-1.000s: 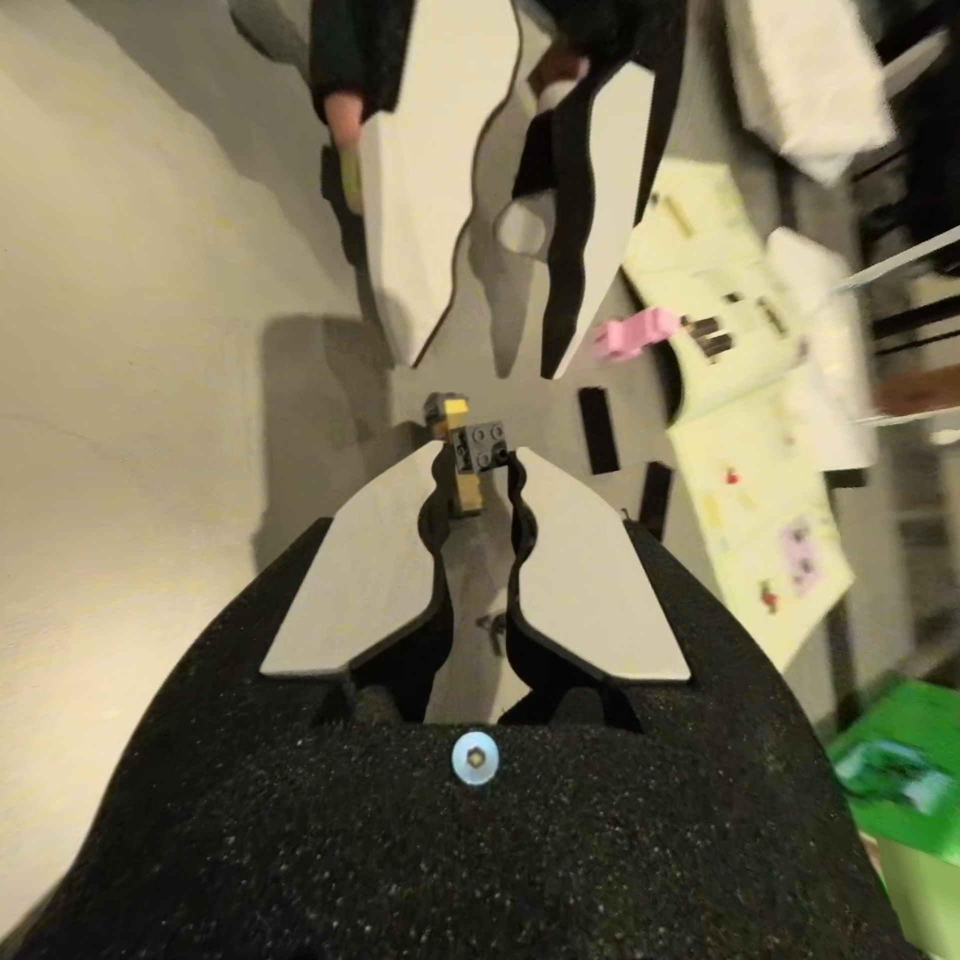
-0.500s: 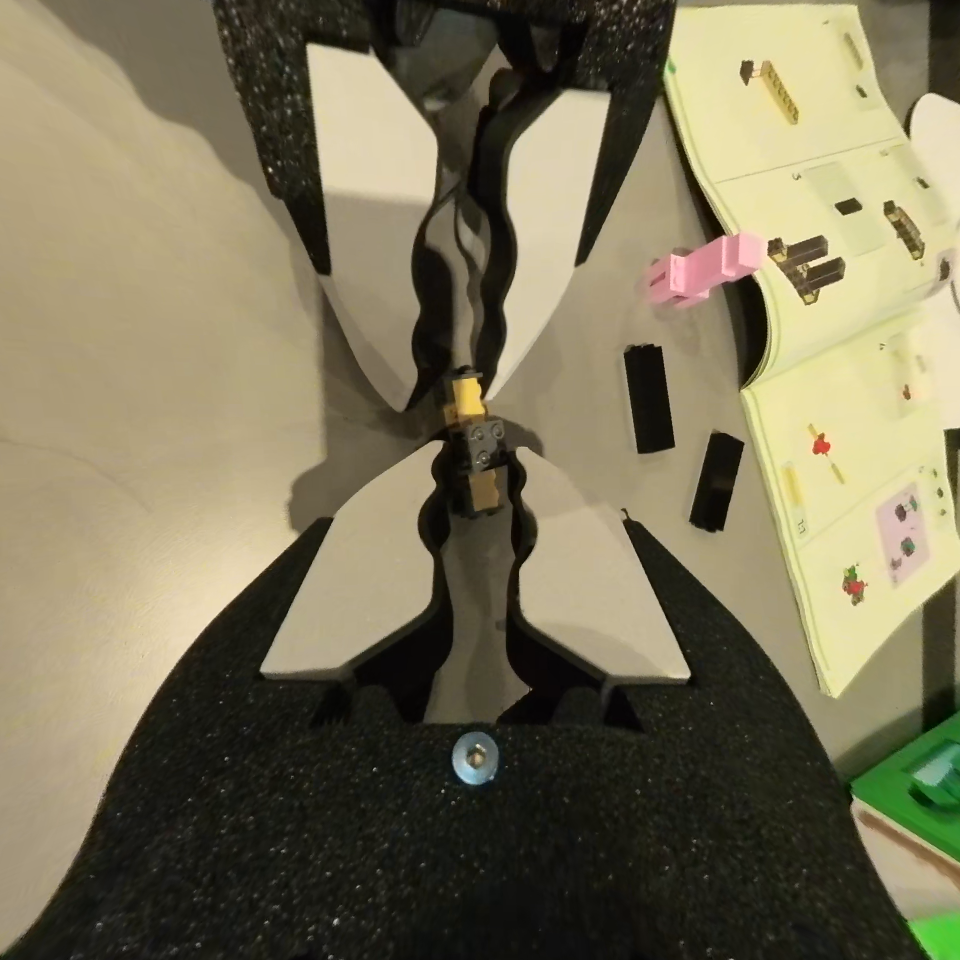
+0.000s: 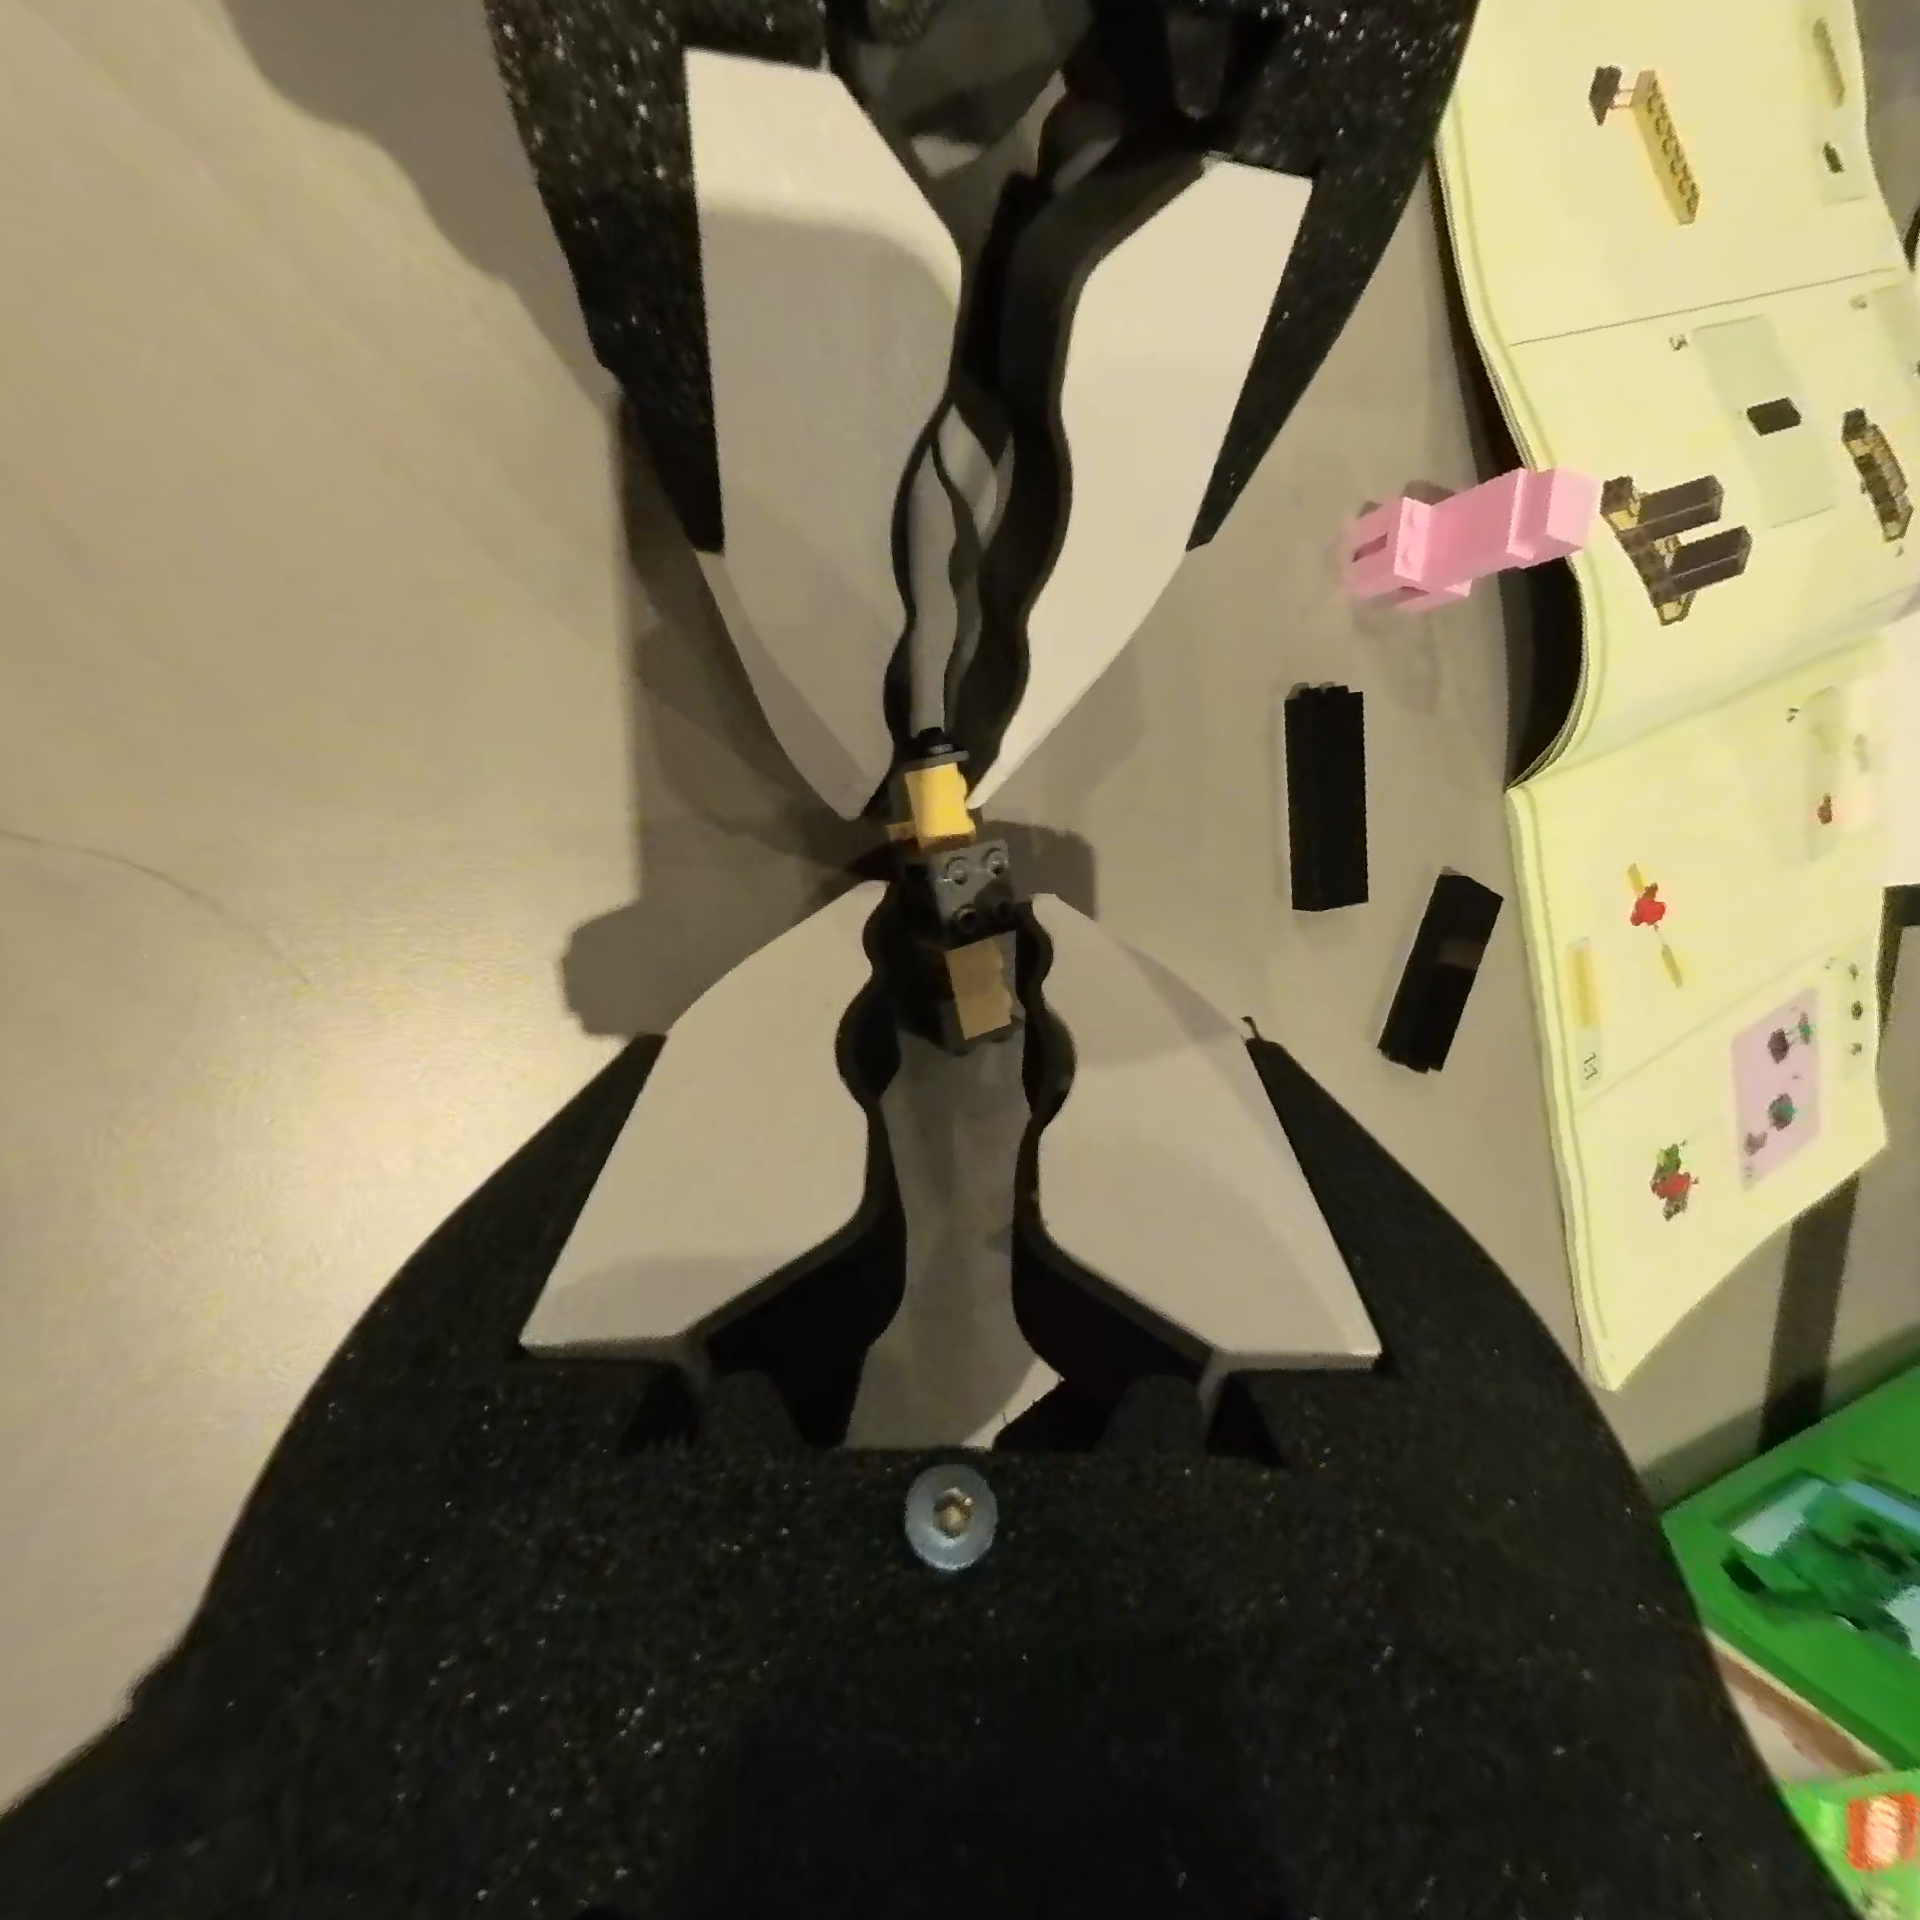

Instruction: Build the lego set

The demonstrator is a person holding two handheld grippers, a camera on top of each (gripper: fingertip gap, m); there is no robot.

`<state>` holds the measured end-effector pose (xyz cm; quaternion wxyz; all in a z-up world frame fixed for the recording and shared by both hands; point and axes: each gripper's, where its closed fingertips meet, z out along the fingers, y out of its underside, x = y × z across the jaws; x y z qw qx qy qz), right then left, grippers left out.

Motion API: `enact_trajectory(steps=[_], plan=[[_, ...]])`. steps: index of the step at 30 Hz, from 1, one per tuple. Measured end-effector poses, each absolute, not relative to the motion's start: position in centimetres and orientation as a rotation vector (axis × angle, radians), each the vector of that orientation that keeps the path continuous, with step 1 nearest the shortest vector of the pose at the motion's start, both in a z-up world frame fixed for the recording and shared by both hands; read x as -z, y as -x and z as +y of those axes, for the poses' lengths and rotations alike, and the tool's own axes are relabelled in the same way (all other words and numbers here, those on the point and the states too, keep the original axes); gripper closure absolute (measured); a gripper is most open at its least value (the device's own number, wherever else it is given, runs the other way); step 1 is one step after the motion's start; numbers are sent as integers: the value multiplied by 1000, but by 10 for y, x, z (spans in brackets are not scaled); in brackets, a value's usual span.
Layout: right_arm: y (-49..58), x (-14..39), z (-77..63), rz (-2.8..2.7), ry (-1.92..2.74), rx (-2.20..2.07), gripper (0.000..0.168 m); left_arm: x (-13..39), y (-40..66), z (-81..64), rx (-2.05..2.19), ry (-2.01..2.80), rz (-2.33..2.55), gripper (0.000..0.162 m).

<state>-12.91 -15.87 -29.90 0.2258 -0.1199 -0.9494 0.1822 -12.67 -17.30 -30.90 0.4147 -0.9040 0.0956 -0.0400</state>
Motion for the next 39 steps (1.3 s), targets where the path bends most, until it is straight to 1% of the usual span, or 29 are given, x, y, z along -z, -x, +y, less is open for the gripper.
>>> enact_trajectory(steps=[23,39], plan=[[131,303,-158,-2629,294,-407,149,309,127,-173,95,2272,237,146],[133,302,-155,-2637,276,-372,144,309,127,-172,101,2273,233,146]])
